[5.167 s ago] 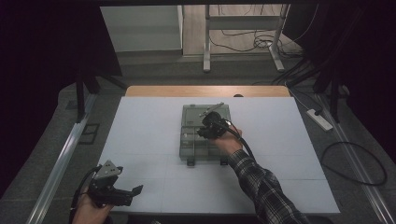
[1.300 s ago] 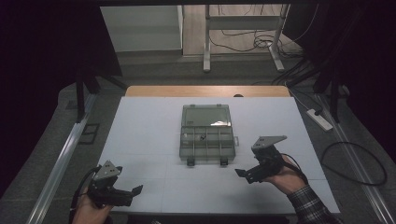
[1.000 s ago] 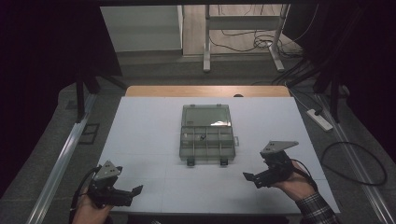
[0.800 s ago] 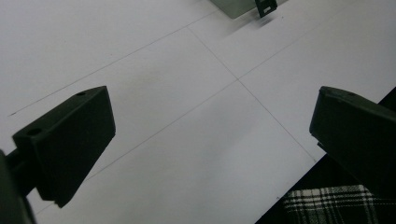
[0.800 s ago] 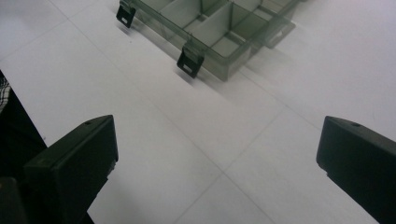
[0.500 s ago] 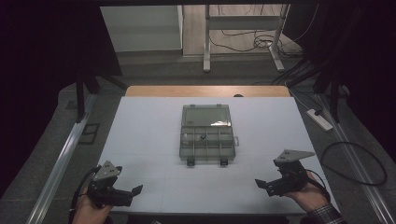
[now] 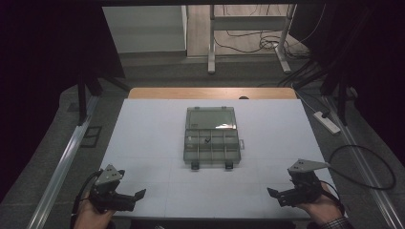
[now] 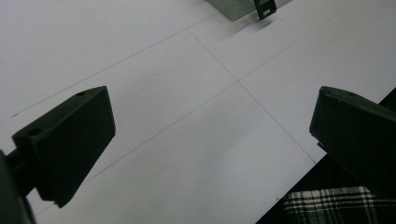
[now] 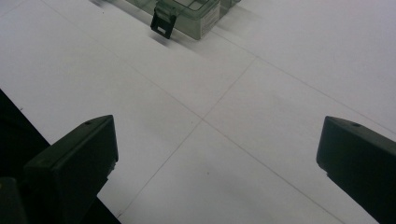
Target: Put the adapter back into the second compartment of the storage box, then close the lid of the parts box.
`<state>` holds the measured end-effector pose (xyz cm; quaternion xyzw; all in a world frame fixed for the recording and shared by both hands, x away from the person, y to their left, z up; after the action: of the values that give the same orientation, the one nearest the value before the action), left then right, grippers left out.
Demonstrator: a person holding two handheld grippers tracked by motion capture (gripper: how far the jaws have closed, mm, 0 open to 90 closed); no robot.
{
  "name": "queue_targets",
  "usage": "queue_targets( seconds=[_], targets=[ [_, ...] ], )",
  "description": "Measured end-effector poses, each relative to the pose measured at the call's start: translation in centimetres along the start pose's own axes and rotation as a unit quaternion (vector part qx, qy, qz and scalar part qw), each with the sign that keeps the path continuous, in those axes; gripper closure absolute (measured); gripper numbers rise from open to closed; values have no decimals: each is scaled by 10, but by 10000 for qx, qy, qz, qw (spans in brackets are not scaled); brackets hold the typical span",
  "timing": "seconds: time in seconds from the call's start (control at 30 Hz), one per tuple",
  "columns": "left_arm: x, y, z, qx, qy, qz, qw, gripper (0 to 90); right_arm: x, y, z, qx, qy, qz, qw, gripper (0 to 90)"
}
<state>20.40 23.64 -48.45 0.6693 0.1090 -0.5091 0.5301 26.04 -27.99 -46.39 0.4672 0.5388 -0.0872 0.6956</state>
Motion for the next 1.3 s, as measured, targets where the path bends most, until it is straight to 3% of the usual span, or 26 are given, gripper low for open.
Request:
queue_targets(
  seconds=[0.43, 0.9, 1.3],
  targets=[
    [0, 1, 0, 25, 10, -17, 10000, 2, -8, -8, 0, 129, -56, 113, 9998, 0],
    [1, 2, -1, -37, -18, -13, 10000, 0, -8, -8, -2, 57, -119, 56, 9999, 0],
    [0, 2, -2, -127, -27, 7, 9999, 0, -6, -2, -3, -39, 13, 99, 9999, 0]
  ],
)
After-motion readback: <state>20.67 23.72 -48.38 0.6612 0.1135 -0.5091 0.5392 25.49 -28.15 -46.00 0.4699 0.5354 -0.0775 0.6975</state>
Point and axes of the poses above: each handheld gripper's, and its own axes: x roughly forward along the jaws, y roughly out of its top, z roughly to its right, the point moved 2 cm from there along x, roughly forward along the jaws, and after that the axes turned 8 degrees about -z, right-handed, at the moved point
